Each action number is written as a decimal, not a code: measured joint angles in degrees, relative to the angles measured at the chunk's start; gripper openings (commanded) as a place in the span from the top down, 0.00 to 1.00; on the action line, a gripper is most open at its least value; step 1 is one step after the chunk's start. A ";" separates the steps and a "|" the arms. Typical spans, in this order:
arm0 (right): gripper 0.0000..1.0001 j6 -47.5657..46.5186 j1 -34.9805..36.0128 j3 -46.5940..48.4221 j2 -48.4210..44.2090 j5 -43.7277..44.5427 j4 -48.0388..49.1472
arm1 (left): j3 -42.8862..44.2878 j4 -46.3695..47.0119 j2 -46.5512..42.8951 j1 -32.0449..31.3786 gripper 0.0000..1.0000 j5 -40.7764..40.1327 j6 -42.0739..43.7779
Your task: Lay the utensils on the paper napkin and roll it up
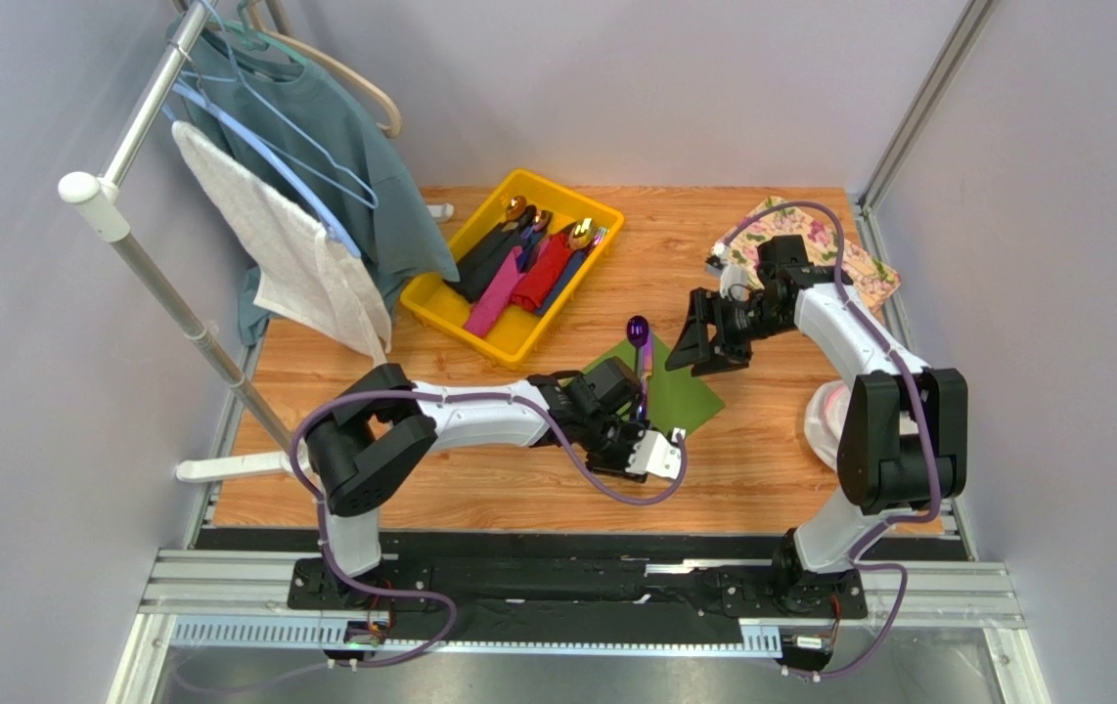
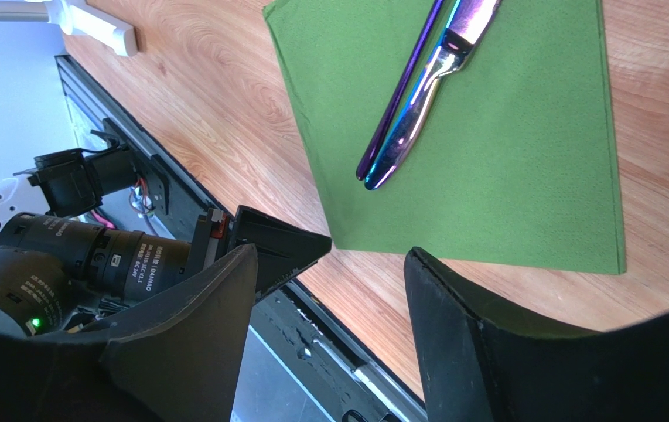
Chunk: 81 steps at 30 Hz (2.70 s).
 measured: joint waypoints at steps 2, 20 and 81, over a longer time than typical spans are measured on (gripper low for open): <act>0.35 0.00 0.00 0.00 0.00 0.61 0.00 | 0.63 -0.15 0.94 -0.20 0.59 -0.09 0.24; 0.35 0.00 0.00 0.57 0.00 1.57 -0.04 | 2.58 -1.95 3.96 -0.96 0.83 -0.22 0.09; 1.00 11.19 -0.02 -15.23 -1.05 -3.26 8.81 | 11.10 2.64 6.69 8.48 1.00 -4.66 -13.46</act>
